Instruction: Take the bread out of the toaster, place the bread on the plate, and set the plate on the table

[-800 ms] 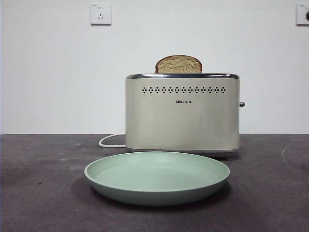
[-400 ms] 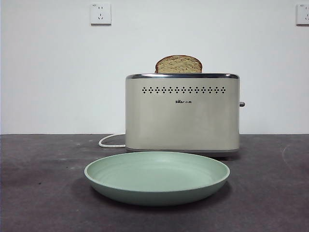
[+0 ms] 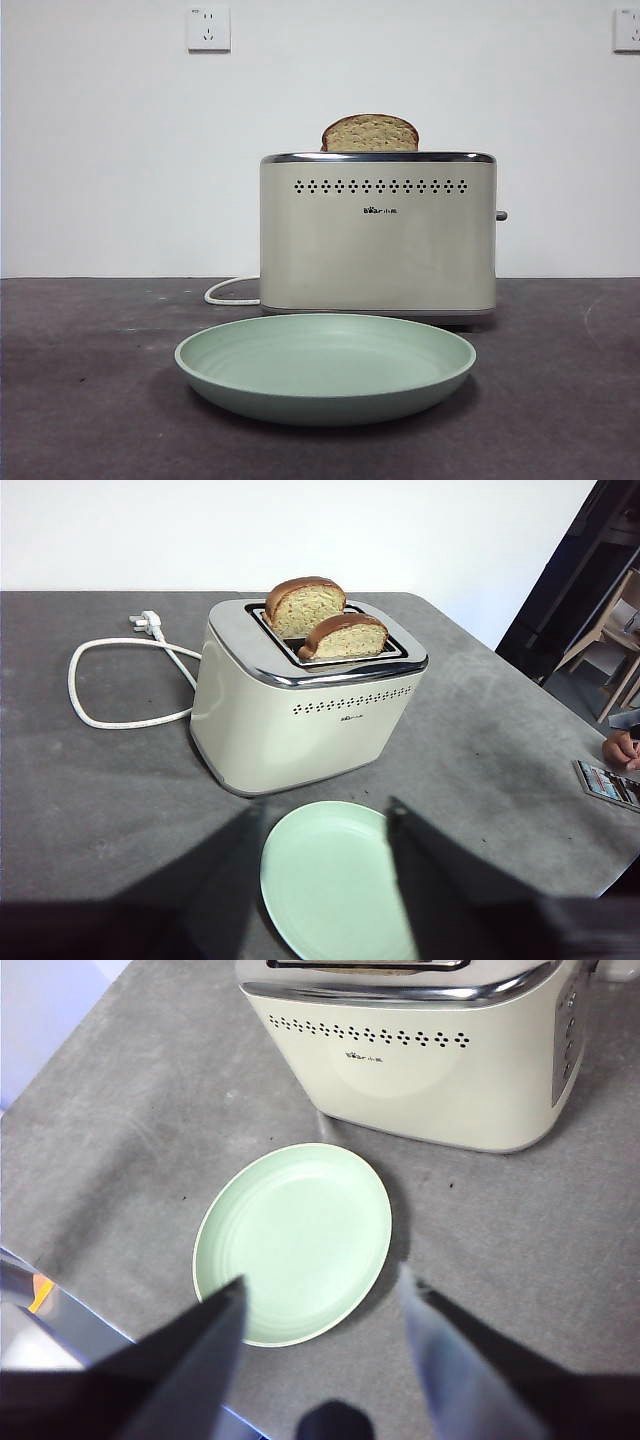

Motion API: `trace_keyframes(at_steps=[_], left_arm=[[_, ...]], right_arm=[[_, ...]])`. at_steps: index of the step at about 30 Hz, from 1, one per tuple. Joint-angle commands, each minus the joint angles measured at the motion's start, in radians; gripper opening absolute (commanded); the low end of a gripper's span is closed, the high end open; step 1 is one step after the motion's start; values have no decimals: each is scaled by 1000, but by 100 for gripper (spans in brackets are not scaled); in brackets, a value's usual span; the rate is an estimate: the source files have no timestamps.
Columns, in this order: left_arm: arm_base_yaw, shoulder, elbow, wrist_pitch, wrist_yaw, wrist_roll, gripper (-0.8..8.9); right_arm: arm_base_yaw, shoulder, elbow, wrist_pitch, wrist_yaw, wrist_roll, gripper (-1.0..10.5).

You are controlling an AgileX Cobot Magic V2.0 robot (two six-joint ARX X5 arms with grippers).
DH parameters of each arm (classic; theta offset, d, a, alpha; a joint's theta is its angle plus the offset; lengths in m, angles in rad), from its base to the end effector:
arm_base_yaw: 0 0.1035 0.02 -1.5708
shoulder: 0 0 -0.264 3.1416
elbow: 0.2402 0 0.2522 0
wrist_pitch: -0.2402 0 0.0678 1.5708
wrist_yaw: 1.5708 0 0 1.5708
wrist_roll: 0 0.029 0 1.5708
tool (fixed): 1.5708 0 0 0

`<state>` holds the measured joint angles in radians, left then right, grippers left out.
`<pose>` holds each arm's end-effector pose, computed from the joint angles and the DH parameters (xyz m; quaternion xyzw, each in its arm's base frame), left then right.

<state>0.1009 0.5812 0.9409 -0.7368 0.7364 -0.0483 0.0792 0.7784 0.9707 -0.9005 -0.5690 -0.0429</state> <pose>0.0920 -0.0103 0.3579 -0.0987 0.1786 -0.3027 0.9310 0.1294 0.0259 0.3346 0.0650 0.3299 0.3058 0.8907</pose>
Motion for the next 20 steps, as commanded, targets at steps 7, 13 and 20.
trace_keyframes(at_steps=[7,13,20], left_arm=[[-18,48,3,89,1,23,503],[-93,152,3,252,-2,23,503],[-211,360,6,487,-84,18,503]], right_arm=[[10,1,2,2,-3,-6,536],[10,8,2,2,-2,-6,536],[11,31,2,2,-2,-6,536]])
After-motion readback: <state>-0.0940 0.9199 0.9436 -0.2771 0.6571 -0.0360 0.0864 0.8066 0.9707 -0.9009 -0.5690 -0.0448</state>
